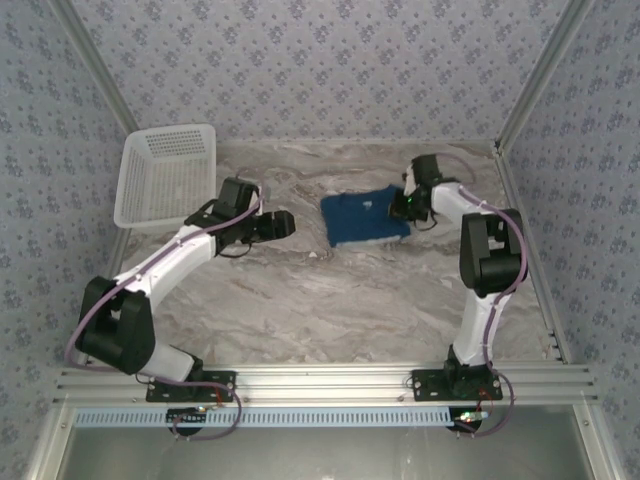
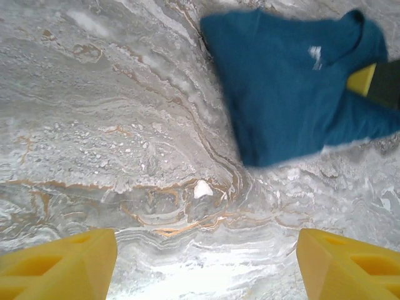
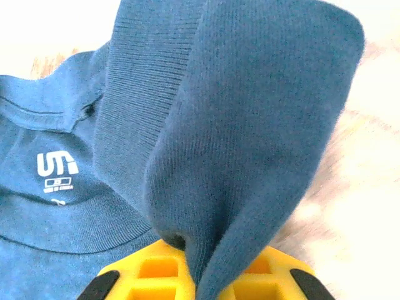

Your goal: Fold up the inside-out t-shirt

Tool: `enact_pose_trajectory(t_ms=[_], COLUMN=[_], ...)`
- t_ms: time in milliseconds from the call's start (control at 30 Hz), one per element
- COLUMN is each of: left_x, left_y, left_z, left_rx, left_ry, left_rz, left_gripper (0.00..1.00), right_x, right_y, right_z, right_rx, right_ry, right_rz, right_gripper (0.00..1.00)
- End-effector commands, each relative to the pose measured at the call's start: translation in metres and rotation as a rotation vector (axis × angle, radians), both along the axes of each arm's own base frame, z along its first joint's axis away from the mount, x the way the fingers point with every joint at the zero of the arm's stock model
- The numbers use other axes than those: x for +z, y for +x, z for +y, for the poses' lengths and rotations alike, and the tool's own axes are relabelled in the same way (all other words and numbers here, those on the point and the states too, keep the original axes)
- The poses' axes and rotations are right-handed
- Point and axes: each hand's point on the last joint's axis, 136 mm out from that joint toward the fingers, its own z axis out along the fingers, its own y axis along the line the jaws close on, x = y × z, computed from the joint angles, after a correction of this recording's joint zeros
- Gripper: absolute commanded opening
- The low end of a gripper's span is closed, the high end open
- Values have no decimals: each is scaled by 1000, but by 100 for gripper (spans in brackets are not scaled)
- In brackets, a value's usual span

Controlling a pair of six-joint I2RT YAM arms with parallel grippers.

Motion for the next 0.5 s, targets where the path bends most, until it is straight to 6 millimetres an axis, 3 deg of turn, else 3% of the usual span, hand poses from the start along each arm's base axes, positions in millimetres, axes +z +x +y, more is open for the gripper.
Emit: enact_pose_trajectory(t_ms=[0,167,300,400,467], left_x=[6,7,6,7,6], left_y=[-10,-16,-17,-18,-19], left_z=[10,14,16,15,16], left_rx=[0,3,6,6,9], left_ry=[30,31,34,28,32], left_rz=[-23,-34,-29,-30,-27], left_gripper=[76,76,77,77,77], right_x=[4,22,21,14,11], right_y=[12,56,77,88,92], right_z=[-61,-115,-139,-149,-157], right_rx=[22,9,18,13,-5], right_ry=[-151,-235,-316,-373,-422], right_rz=[49,5,12,20,27], right_gripper=[3,4,9,19,33])
